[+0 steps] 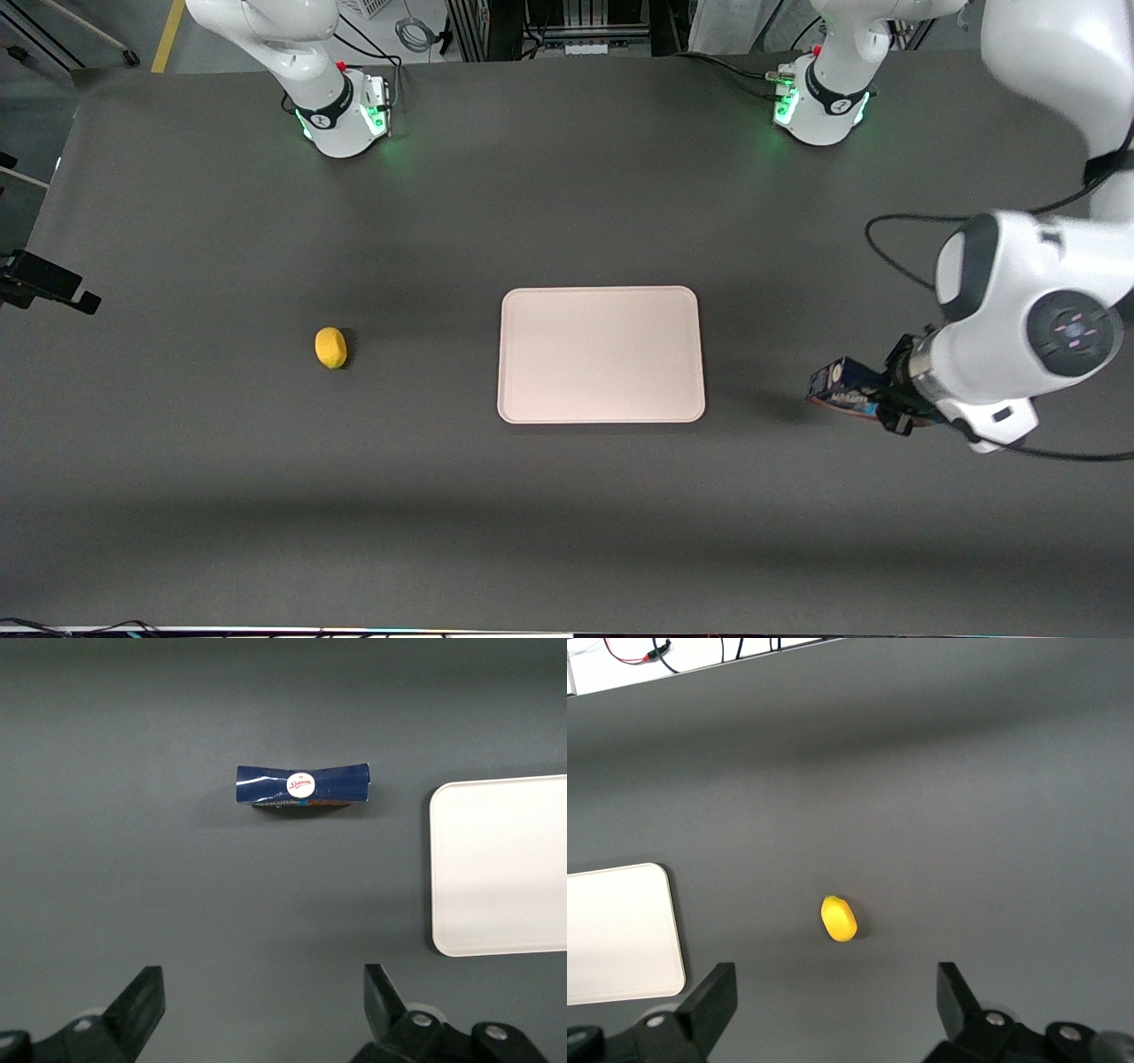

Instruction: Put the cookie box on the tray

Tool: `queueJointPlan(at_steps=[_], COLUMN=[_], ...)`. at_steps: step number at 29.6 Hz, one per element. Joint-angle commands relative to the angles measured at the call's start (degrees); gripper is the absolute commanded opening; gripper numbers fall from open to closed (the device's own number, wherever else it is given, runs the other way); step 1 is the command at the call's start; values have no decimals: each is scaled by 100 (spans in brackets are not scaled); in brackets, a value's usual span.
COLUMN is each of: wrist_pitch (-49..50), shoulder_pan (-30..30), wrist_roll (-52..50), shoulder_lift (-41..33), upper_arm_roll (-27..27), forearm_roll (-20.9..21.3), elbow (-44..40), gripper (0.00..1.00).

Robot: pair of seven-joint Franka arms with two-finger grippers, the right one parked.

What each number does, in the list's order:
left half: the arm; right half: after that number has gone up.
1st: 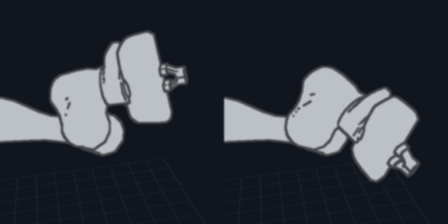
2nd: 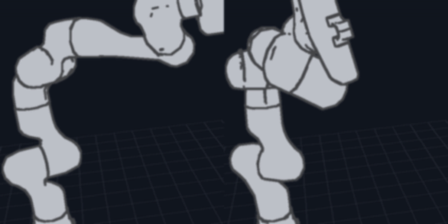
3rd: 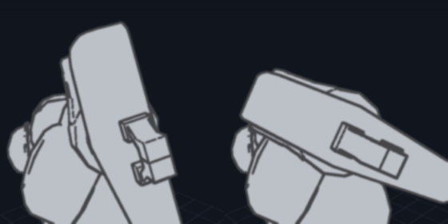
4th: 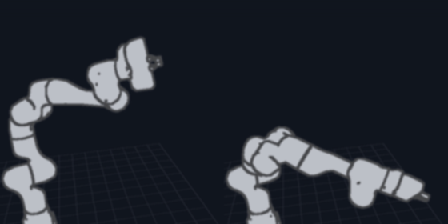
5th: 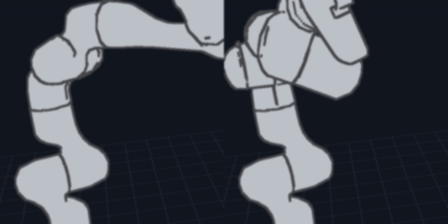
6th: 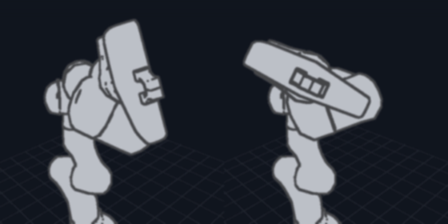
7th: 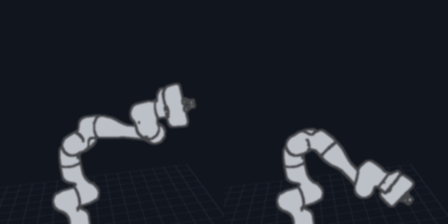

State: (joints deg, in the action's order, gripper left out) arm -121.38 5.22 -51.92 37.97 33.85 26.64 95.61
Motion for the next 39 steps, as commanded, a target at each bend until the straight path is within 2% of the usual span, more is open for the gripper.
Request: queueJointPlan(at_steps=[1, 3, 6, 8, 14, 18, 21, 27, 30, 33, 39], wrist_pitch=[-219, -245, -193, -140, -96, 35, 500, 1573, 1872, 2065, 2452], shoulder_pan=[6, -3, -3, -12, -117, -179, -197, -188, -179, -153, -144], wrist_roll=[-99, -64, -38, -29, -38, 6, 496, 2069, 2957, 3354, 3460], shoulder_lift=[-44, -35, -44, -70, -403, -895, -1247, -1818, -2065, -2372, -2900], upper_arm_roll=[-1, -10, -45, -45, -28, -72, -238, -1098, -1635, -2022, -2453], forearm_roll=[43, 34, 43, 43, -106, -580, -914, -2293, -2751, -2822, -2568], elbow=[89, 89, 72, 71, 45, -34, -191, -771, -895, -895, -790], gripper=[56, 79, 89, 100, 100, 100, 100, 99, 99, 99, 100])
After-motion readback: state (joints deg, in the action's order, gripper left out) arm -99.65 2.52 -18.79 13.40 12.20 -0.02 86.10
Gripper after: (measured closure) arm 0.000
